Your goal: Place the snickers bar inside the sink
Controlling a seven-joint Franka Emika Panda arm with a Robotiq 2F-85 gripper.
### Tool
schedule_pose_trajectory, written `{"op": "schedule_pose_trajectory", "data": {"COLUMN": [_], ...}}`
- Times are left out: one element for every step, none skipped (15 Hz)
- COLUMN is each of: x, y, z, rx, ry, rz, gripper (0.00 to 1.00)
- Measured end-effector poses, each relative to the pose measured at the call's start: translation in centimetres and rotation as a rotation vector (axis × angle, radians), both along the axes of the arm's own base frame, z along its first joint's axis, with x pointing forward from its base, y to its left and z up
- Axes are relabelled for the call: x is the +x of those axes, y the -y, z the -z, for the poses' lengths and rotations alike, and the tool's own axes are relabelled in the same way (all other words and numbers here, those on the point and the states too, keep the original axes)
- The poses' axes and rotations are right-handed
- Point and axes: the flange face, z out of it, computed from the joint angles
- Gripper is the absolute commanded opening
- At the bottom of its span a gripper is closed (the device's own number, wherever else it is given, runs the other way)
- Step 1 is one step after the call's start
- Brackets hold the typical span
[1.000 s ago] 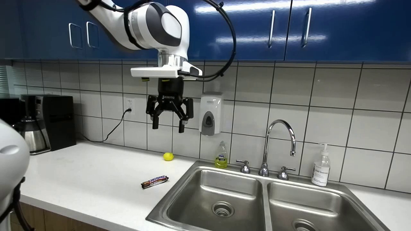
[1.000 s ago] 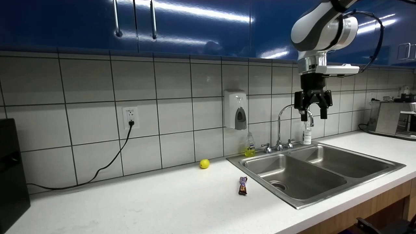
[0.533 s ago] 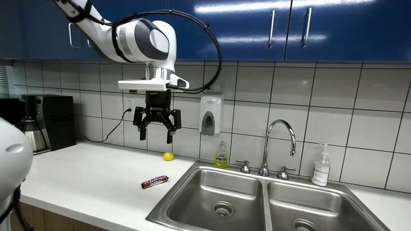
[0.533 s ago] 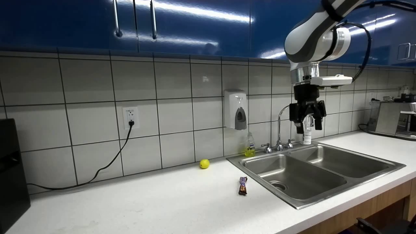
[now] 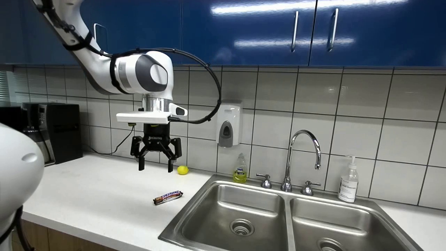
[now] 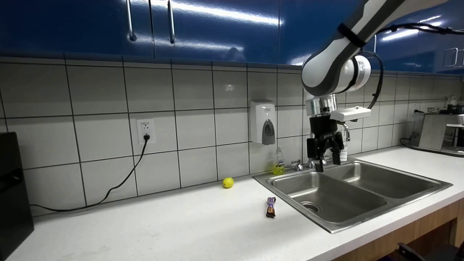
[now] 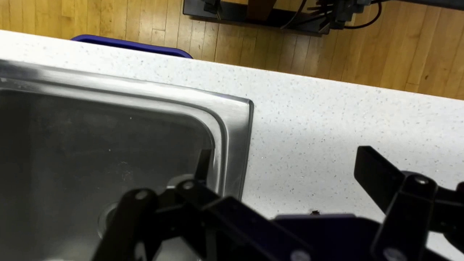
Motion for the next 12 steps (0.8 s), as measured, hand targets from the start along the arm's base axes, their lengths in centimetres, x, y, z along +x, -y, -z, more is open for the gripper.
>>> {"op": "schedule_pose_trajectory", "data": {"x": [0.5,1.0,1.4,1.9,2.5,3.1,3.8,4.4,5.2,5.9,6.6,7.2], "y": [-0.3,-0.4,-0.6,-0.7,-0.8,-1.0,-1.1,-1.3,-1.6,-1.9,-2.3,-2.8], "z": [0.8,1.6,2.4,3.2,4.0,4.6,5.2,5.8,6.3,6.7,7.1,7.6], "rx": [0.001,0.002,0.003,0.003,0.004,0.005,0.006,0.007,0.009,0.011,0.014,0.02], "ry": [0.01,0.02,0.029,0.037,0.045,0.051,0.057,0.061,0.063,0.064,0.065,0.065], "rz": [-0.008,-0.013,-0.018,-0.022,-0.026,-0.029,-0.034,-0.037,-0.042,-0.046,-0.049,-0.051], "gripper": [1.0,1.0,1.0,1.0,1.0,1.0,1.0,1.0,1.0,1.0,1.0,1.0]}}
